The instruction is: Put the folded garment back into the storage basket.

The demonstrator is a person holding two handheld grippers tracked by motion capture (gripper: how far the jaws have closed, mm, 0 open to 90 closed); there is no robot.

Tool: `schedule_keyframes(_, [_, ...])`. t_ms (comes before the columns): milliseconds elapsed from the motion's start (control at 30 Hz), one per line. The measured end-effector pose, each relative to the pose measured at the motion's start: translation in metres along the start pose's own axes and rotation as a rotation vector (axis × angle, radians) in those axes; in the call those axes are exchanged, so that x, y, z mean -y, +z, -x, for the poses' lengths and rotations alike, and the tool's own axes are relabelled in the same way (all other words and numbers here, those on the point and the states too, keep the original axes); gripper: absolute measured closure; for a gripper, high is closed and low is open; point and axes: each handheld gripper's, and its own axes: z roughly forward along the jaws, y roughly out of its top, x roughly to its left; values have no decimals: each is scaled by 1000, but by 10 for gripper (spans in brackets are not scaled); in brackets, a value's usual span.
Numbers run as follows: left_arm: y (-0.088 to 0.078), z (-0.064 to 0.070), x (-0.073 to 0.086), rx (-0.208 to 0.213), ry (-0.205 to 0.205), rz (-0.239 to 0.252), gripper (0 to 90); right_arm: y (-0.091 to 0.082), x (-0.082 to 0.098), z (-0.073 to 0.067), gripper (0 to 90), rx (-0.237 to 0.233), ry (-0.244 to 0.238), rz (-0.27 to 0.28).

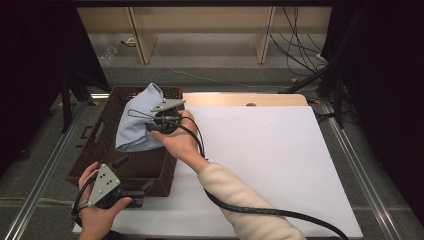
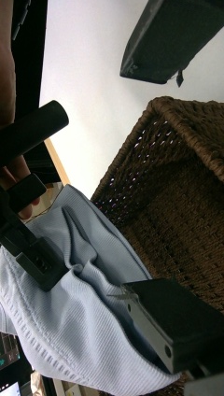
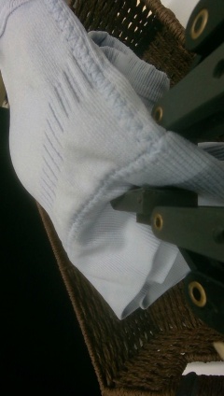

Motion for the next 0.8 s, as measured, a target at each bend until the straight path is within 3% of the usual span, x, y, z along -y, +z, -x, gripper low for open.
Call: schedule_keyframes(800, [-1,-1,0,-2,1,0,0,15,0,-3,785,-7,3,-27])
